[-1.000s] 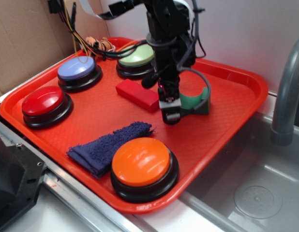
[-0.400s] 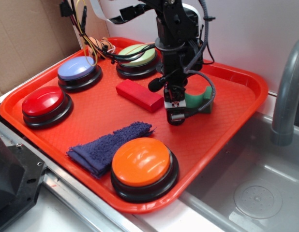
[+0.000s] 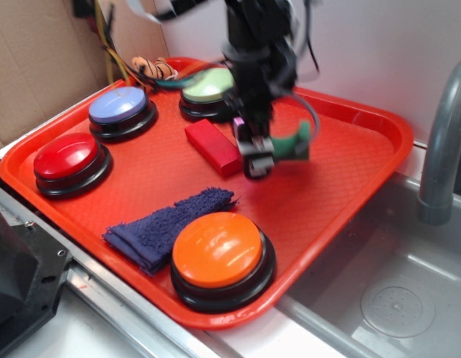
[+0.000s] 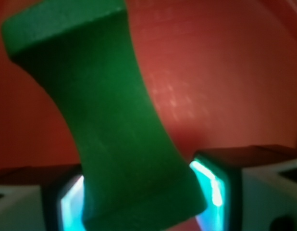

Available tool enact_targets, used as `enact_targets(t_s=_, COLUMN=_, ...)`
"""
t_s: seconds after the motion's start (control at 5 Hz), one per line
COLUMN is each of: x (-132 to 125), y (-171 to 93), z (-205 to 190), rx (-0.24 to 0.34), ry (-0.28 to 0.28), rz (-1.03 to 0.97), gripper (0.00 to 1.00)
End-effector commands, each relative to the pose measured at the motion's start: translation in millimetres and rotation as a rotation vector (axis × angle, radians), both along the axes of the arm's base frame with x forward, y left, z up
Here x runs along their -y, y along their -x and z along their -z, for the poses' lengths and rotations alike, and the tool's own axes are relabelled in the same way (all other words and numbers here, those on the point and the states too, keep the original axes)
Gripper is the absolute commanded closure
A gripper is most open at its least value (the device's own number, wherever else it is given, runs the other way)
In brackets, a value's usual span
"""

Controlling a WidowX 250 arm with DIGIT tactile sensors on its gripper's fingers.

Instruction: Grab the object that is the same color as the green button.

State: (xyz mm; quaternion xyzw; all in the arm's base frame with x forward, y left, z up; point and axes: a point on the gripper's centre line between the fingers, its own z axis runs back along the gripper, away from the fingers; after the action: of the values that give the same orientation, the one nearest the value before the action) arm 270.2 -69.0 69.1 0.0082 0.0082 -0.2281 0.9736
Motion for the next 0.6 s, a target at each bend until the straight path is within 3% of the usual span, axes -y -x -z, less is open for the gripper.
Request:
enact_targets(t_s=0.0, x=-36, y=25, z=-96, rx=0.099, ry=0.03, rz=-0.405, gripper=1.0)
enact_targets(t_s=0.2, x=-55, y=44, z=-118, rx=0.132, ry=0.095, rz=-0.481, gripper=1.0)
enact_targets(t_s=0.4, x=-59, y=63, z=-126, rx=0.195, ry=0.132, rz=-0.508, gripper=1.0)
